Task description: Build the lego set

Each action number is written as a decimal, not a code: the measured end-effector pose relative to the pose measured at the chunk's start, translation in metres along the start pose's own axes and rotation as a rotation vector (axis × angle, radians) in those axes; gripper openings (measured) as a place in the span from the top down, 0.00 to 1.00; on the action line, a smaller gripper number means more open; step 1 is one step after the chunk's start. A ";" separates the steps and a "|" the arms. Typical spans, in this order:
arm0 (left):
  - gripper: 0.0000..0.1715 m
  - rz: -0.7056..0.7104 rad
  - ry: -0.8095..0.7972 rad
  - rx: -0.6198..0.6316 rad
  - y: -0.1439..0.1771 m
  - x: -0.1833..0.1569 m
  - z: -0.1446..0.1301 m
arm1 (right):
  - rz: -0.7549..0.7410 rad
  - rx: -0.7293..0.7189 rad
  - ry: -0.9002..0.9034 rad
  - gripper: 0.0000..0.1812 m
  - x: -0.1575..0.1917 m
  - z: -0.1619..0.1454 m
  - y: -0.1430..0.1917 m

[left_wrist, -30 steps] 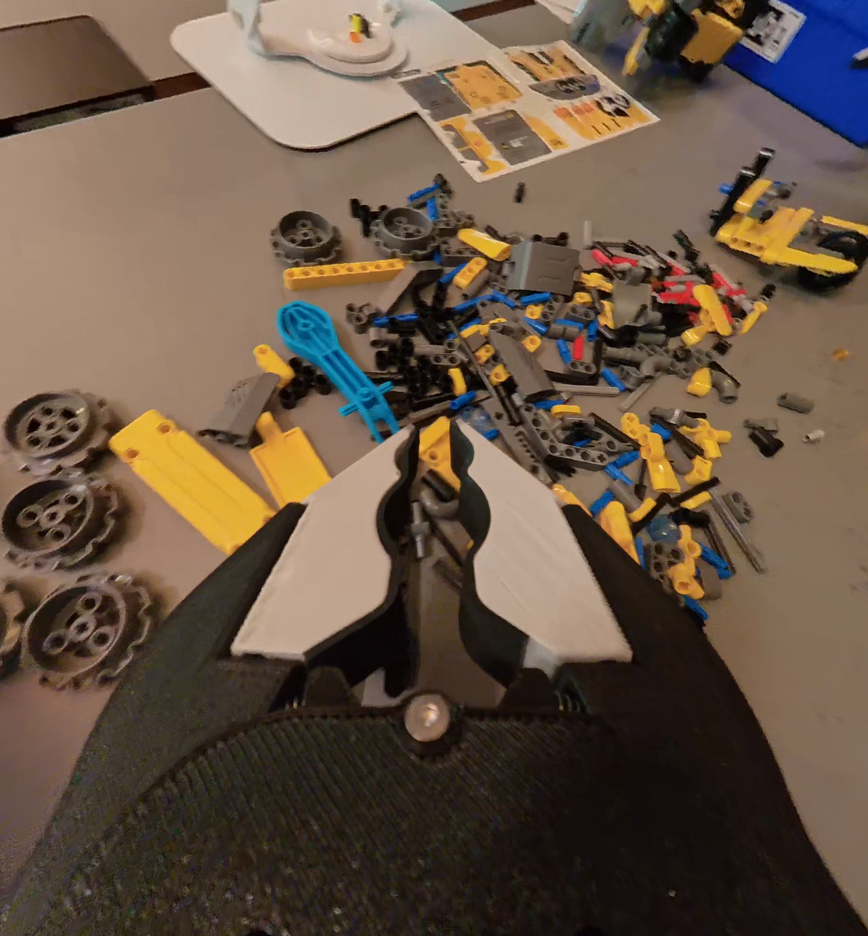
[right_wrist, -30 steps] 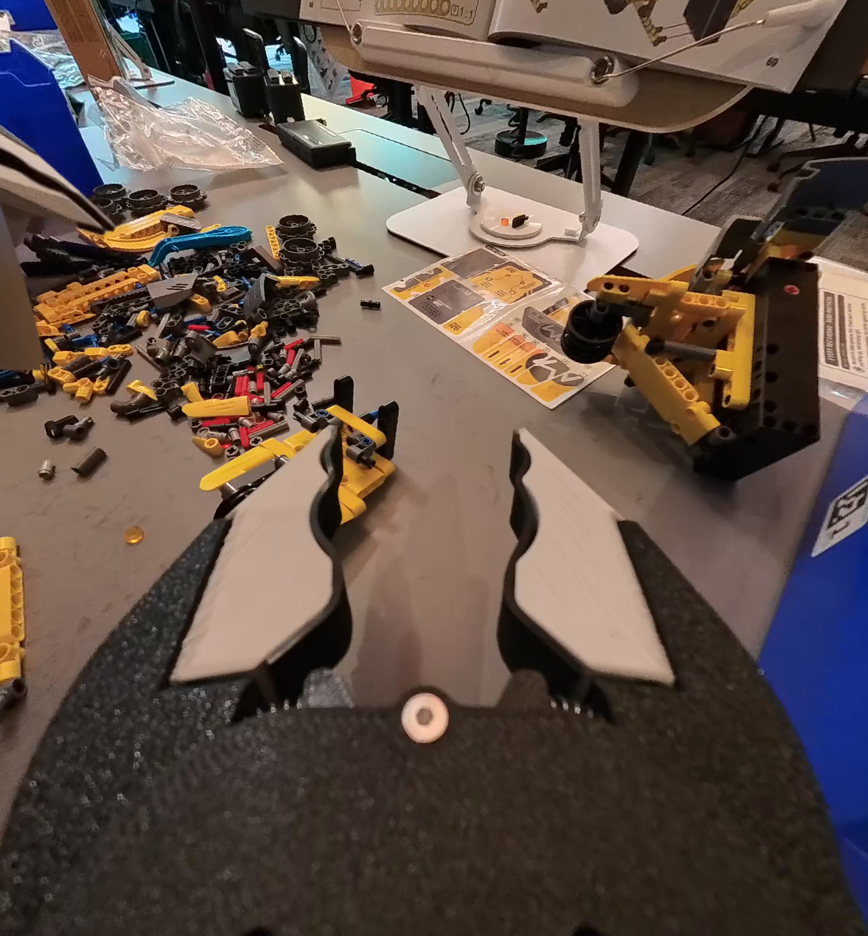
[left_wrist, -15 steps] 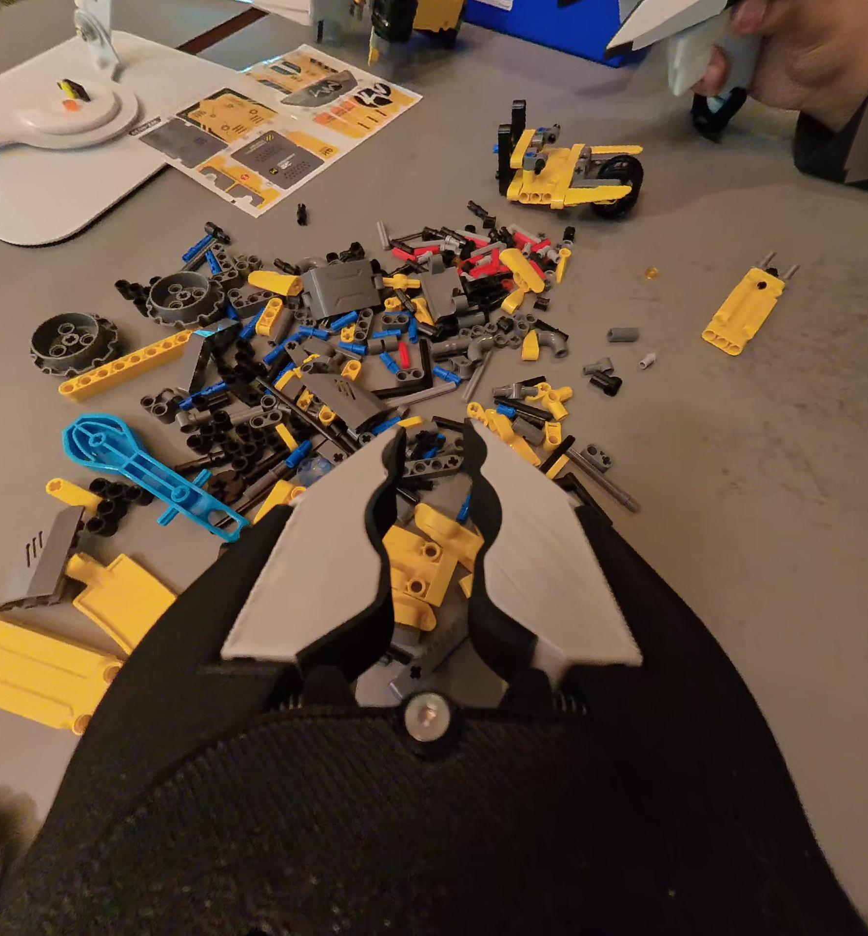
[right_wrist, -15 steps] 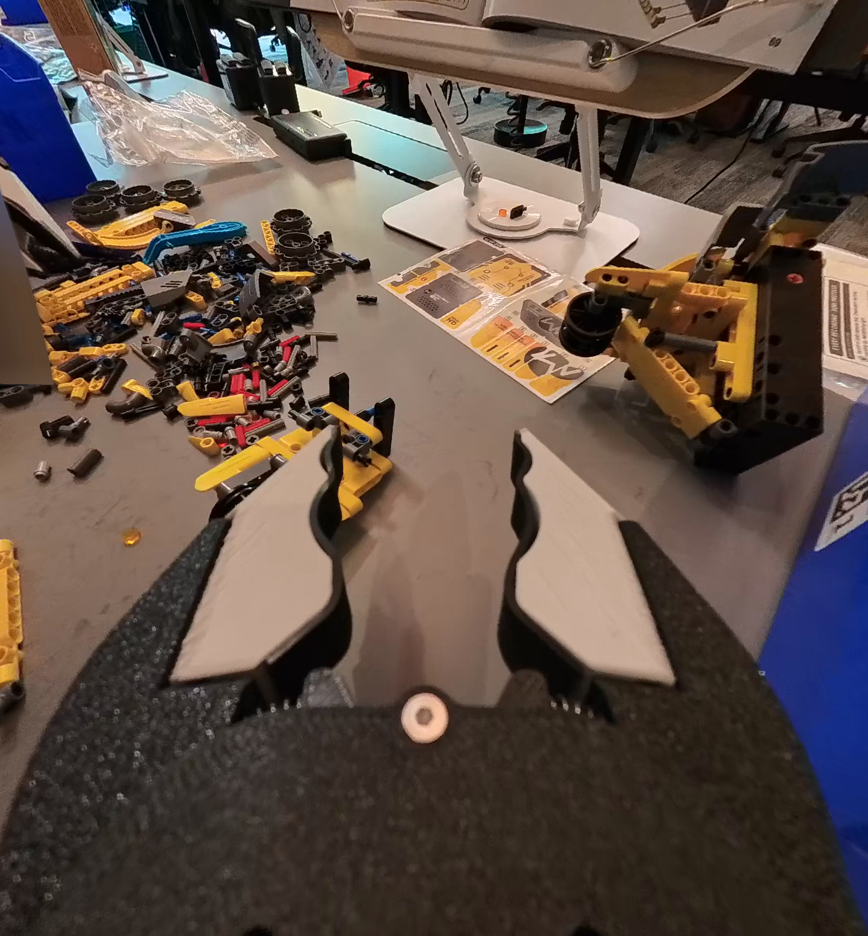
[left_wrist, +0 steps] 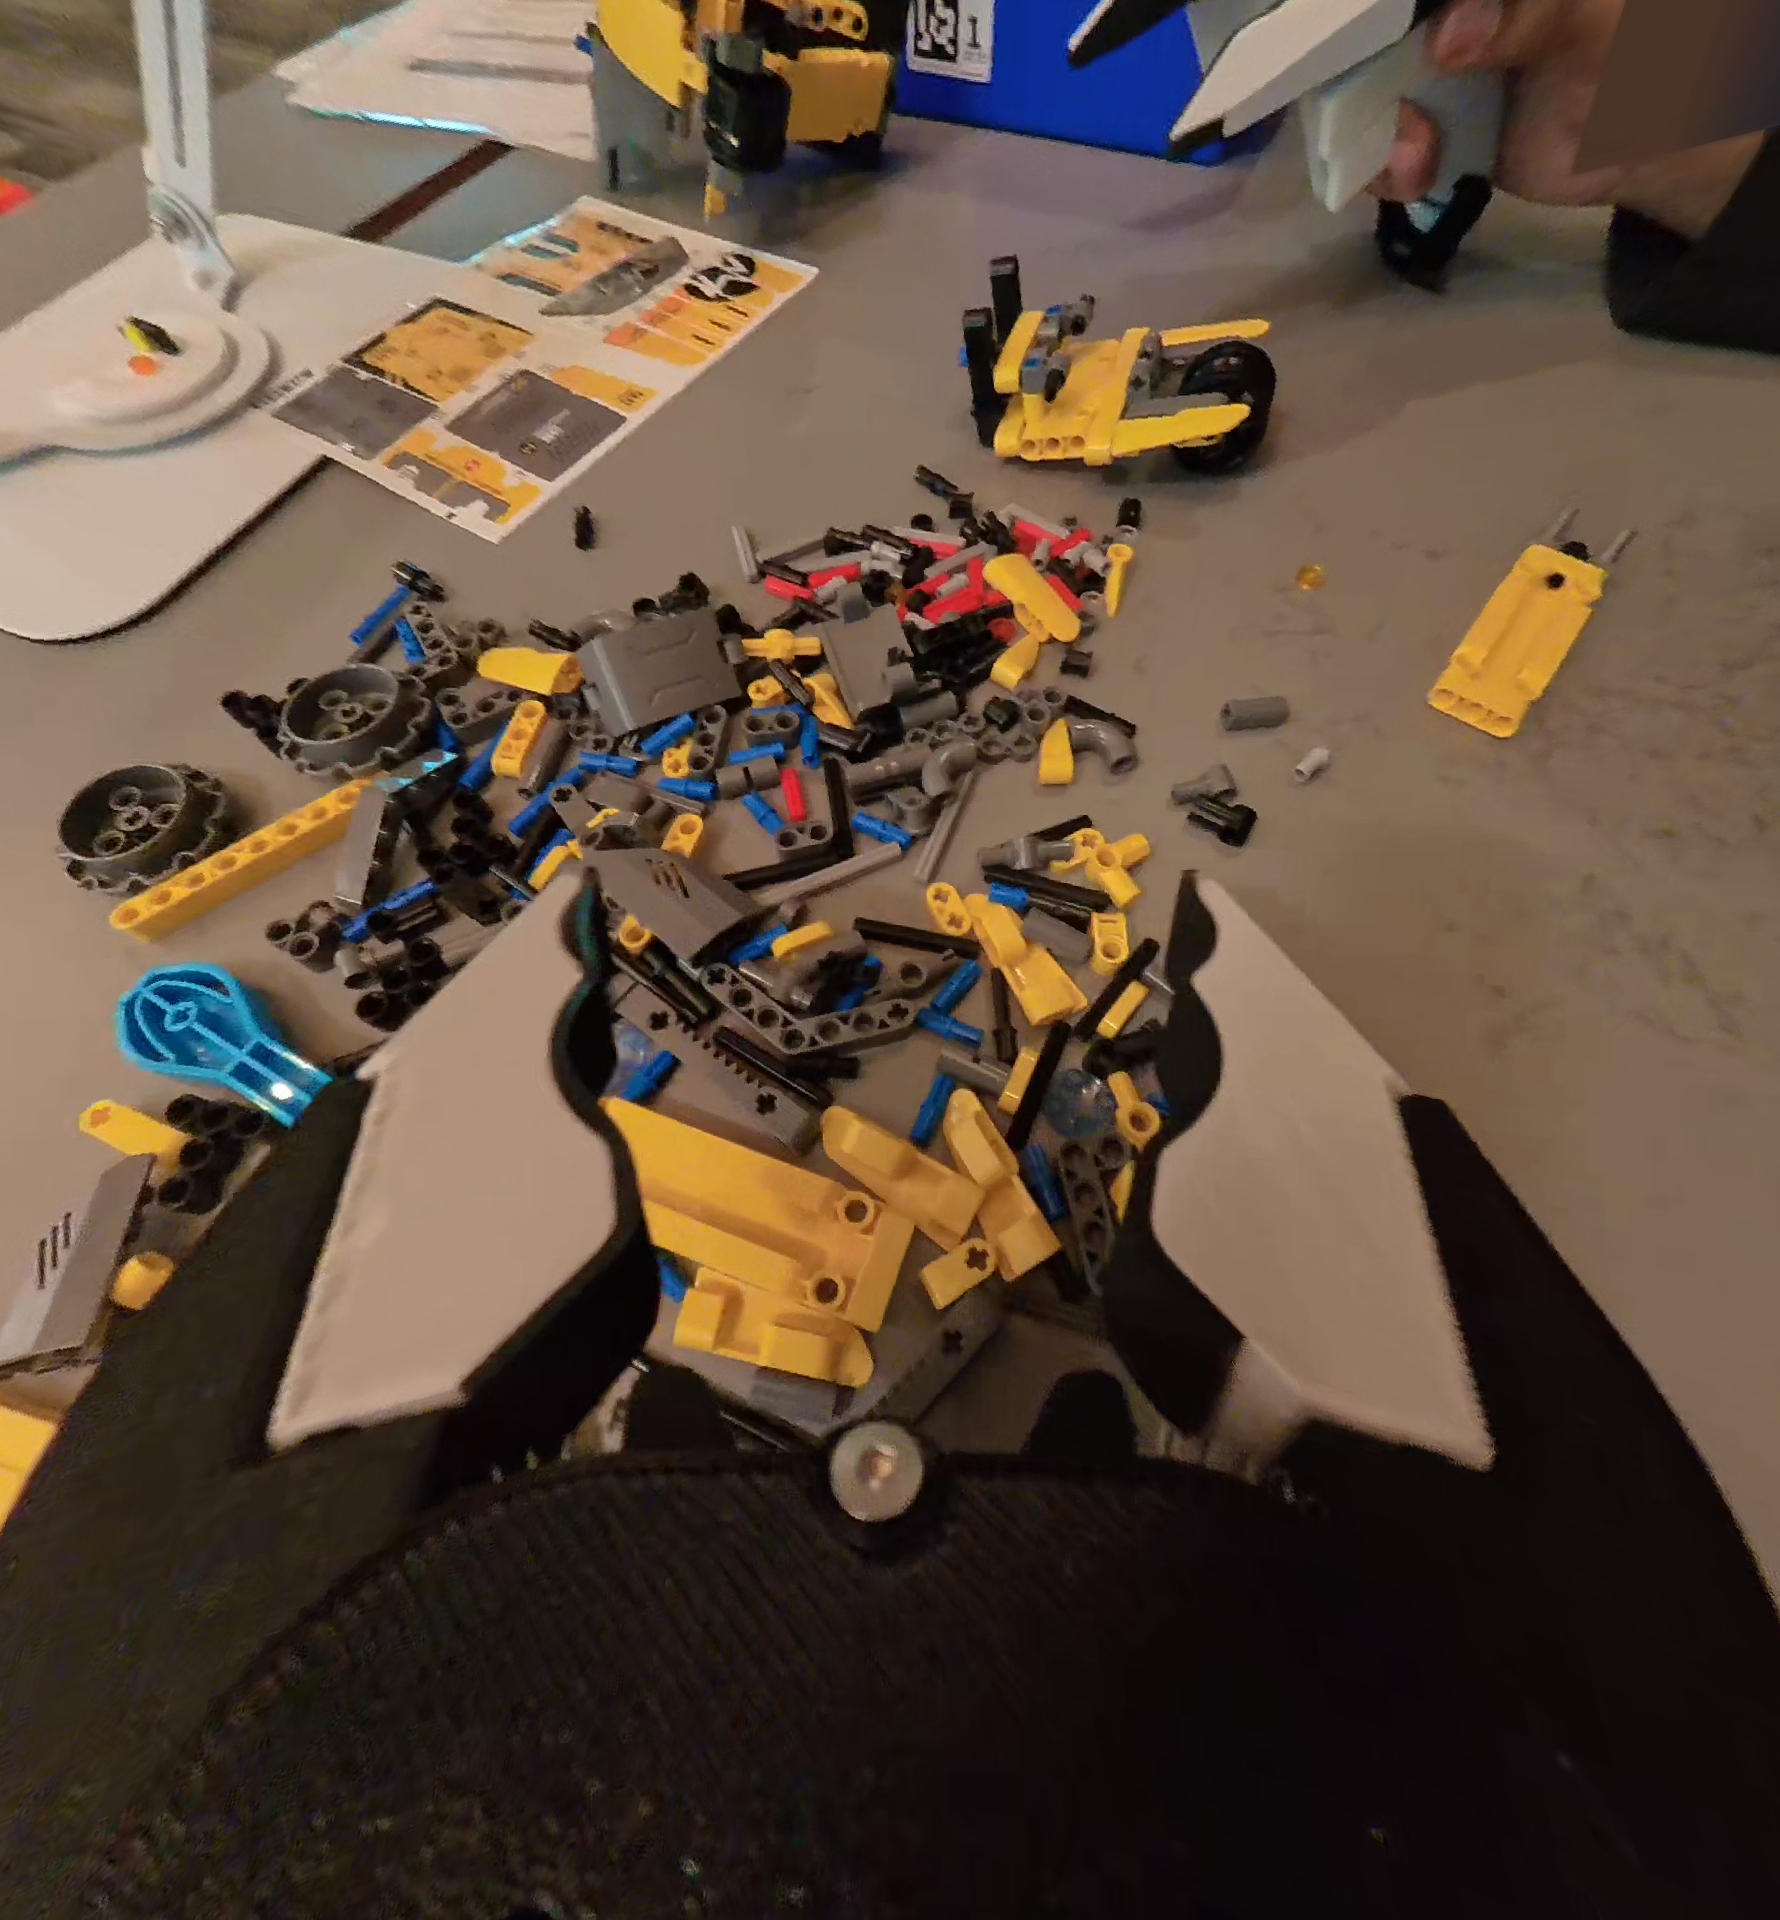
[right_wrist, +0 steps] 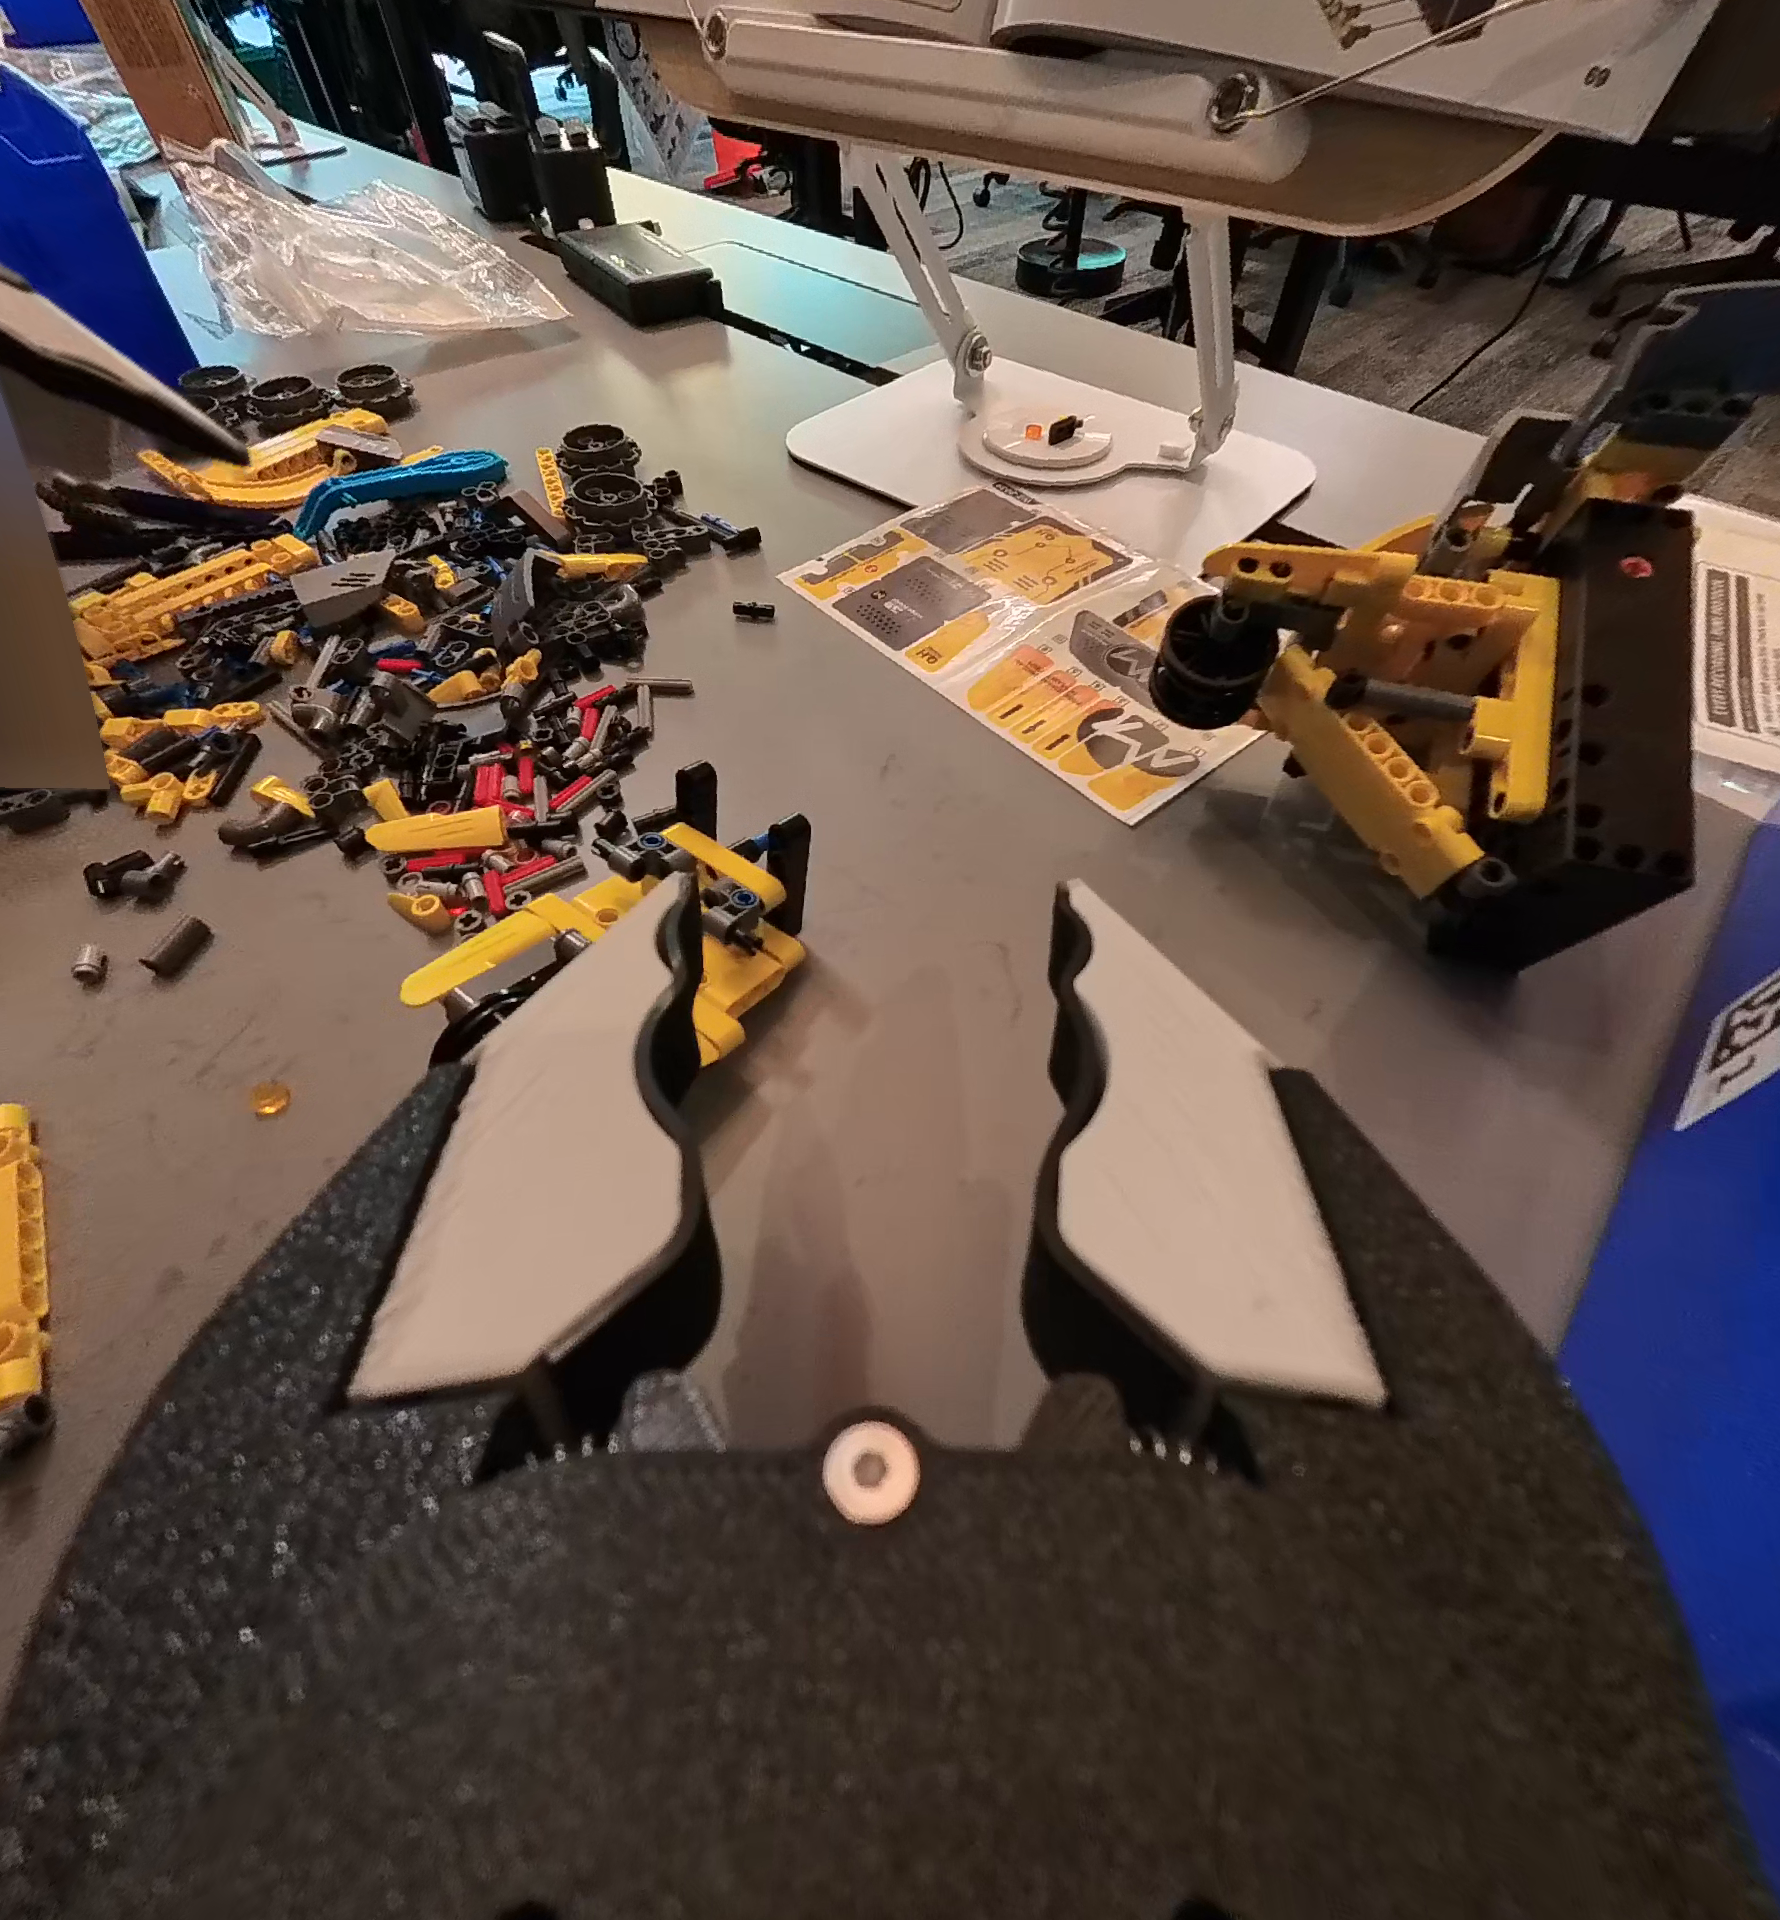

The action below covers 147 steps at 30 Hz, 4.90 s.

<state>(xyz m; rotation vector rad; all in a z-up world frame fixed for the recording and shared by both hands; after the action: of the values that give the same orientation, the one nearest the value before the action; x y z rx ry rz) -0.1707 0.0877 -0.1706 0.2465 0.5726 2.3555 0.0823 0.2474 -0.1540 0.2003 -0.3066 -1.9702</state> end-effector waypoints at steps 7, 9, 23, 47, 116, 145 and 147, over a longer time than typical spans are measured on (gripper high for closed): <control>0.30 0.035 0.028 -0.010 0.001 0.005 0.002 | 0.001 0.002 0.000 0.63 0.000 0.000 0.000; 0.30 0.043 0.032 -0.007 0.000 0.007 0.001 | 0.001 0.003 0.000 0.63 0.000 0.000 0.000; 0.73 0.186 0.061 0.002 0.008 0.032 -0.003 | 0.003 0.008 0.021 0.63 0.003 -0.001 0.000; 0.75 0.206 0.090 0.158 -0.008 0.035 -0.028 | -0.004 0.031 0.047 0.63 0.004 -0.004 -0.001; 0.79 0.298 0.227 0.070 -0.026 0.024 0.001 | 0.010 0.070 0.104 0.63 0.011 -0.009 -0.003; 0.78 0.234 0.207 0.066 -0.051 0.005 0.009 | 0.037 0.103 0.085 0.66 0.014 -0.014 -0.005; 0.76 0.188 0.229 0.038 -0.061 -0.005 0.018 | 0.033 0.099 0.082 0.66 0.013 -0.013 -0.004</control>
<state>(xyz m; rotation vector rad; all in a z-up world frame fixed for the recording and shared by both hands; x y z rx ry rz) -0.1254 0.1306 -0.1834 0.0486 0.7312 2.5764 0.0768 0.2357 -0.1677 0.3365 -0.3521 -1.9104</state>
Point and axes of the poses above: each gripper's, where its closed fingertips meet, y back along the fingers, z out of its top, x = y × z across the jaws, the point moved 2 cm from there along y, back along the fingers, and after that the axes turned 3 degrees about -x, right-handed, at the moved point
